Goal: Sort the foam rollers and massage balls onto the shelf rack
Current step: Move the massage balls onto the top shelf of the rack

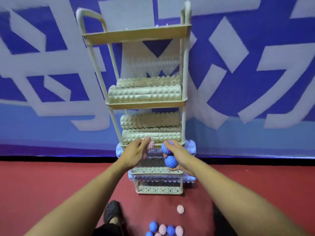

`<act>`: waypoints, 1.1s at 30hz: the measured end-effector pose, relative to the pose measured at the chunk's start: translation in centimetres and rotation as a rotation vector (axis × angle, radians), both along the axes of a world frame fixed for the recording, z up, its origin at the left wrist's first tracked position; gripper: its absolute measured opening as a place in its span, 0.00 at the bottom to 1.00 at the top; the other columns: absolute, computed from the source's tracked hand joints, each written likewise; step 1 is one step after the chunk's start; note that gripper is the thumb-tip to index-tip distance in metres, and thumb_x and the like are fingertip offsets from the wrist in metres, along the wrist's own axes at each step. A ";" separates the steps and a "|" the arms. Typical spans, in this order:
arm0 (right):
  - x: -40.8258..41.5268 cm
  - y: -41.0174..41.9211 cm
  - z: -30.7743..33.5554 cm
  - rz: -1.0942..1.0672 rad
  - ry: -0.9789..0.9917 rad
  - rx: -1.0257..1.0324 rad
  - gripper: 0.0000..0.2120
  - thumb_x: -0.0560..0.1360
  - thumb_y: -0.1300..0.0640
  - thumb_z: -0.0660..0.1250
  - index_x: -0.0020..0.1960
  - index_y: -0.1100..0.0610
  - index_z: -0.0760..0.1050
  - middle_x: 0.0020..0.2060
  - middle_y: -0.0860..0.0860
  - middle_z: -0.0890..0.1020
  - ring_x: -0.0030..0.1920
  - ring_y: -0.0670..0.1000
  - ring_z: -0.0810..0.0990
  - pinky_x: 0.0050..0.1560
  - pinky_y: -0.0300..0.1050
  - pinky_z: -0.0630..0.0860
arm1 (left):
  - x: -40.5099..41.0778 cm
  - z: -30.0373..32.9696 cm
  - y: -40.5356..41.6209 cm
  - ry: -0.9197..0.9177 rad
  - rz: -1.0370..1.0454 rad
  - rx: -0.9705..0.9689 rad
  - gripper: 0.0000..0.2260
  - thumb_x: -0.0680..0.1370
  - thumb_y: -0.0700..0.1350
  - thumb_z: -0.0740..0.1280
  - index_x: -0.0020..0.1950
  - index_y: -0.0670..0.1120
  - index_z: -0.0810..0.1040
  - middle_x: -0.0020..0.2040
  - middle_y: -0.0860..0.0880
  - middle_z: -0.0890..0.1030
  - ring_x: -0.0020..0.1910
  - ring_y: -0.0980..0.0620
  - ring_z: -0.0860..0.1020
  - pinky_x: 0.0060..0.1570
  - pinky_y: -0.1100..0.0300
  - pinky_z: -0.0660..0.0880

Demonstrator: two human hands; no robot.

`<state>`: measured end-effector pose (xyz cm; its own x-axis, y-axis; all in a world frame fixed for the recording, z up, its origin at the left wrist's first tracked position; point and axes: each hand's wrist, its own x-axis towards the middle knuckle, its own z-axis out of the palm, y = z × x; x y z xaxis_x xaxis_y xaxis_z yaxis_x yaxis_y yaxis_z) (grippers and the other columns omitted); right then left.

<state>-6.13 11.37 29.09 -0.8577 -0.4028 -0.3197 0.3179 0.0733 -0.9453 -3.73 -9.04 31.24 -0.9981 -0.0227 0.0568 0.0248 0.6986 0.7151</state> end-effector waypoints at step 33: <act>-11.0 -3.5 37.0 -0.154 1.206 0.824 0.23 0.81 0.41 0.60 0.72 0.52 0.66 0.65 0.52 0.76 0.67 0.55 0.66 0.55 0.44 0.56 | -10.3 34.2 -2.2 0.585 0.143 -0.485 0.22 0.83 0.60 0.57 0.68 0.45 0.68 0.60 0.46 0.69 0.61 0.45 0.66 0.63 0.49 0.66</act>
<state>-17.12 7.87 66.11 -0.7829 -0.3470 0.5163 -0.5618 0.7509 -0.3472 -14.00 -11.22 65.43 -0.7917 0.0131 0.6107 0.1908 0.9551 0.2268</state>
